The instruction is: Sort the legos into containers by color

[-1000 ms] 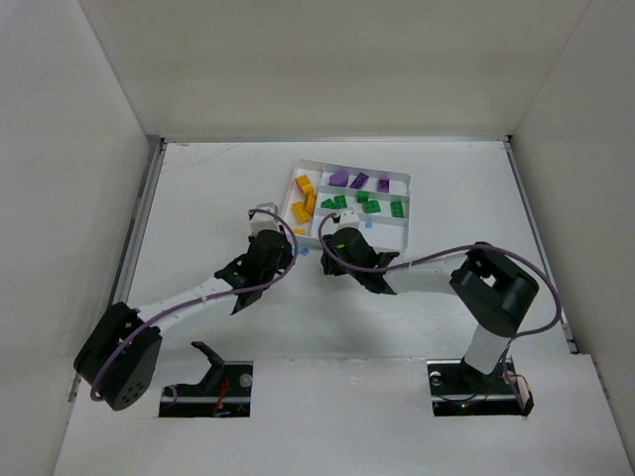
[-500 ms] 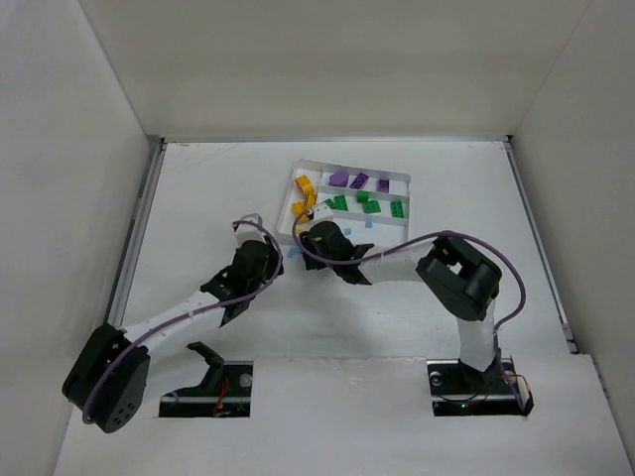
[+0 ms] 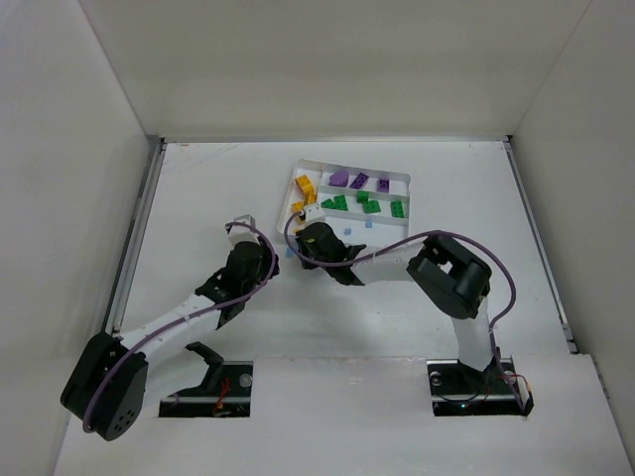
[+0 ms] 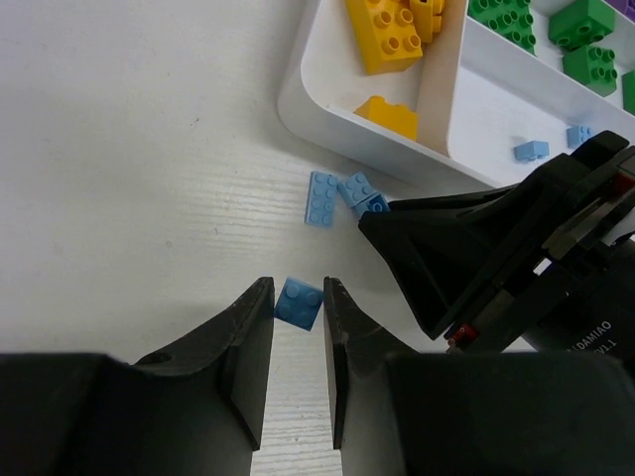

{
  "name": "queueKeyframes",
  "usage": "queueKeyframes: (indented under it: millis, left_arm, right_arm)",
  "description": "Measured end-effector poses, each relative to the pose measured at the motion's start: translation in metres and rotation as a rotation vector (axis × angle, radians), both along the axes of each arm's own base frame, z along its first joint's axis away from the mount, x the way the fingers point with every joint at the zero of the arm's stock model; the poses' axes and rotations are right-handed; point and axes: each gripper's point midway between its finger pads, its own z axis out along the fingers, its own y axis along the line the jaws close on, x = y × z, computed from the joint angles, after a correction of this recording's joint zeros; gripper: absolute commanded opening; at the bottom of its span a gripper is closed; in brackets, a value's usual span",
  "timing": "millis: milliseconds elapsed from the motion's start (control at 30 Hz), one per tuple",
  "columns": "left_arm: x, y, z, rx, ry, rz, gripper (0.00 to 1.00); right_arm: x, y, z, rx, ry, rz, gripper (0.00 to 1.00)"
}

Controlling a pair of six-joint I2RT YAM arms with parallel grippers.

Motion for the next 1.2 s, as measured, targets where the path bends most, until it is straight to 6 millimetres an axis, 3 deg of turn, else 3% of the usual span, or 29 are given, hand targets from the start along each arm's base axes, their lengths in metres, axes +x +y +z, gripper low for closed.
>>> queueKeyframes:
  millis: [100,200,333,433,533,633,700,933,1133,1200]
  left_arm:
    - [0.000,-0.001,0.000,-0.001,0.002,-0.001,0.16]
    - [0.000,-0.003,-0.005,0.008,0.017,-0.010,0.16]
    - [0.002,-0.017,-0.007,0.019,0.034,-0.039,0.16]
    - [0.011,-0.035,-0.003,0.021,0.034,-0.069,0.16]
    - [0.026,-0.060,0.004,0.012,0.020,-0.101,0.16]
    - [0.044,-0.084,0.007,0.009,0.012,-0.124,0.16]
    - [0.057,-0.099,0.008,0.008,0.006,-0.136,0.16]
    - [0.092,-0.142,0.012,0.022,-0.018,-0.178,0.18]
    - [0.108,-0.163,0.011,0.047,-0.028,-0.206,0.42]
    - [0.107,-0.161,0.009,0.064,-0.024,-0.203,0.43]
  right_arm:
    - [-0.006,-0.007,0.001,0.009,0.006,-0.005,0.20]
    - [-0.023,-0.027,0.008,0.009,0.024,-0.011,0.20]
    - [-0.031,-0.054,0.042,0.064,-0.001,-0.042,0.20]
    - [-0.015,-0.084,0.074,0.123,-0.045,-0.116,0.20]
    - [0.015,-0.119,0.087,0.147,-0.073,-0.228,0.26]
    - [0.034,-0.147,0.080,0.140,-0.063,-0.324,0.45]
    - [0.036,-0.153,0.074,0.130,-0.055,-0.340,0.49]
    - [0.013,-0.167,0.055,0.108,-0.019,-0.343,0.45]
    - [0.007,-0.171,0.059,0.129,-0.021,-0.354,0.41]
    - [0.007,-0.171,0.061,0.138,-0.024,-0.354,0.40]
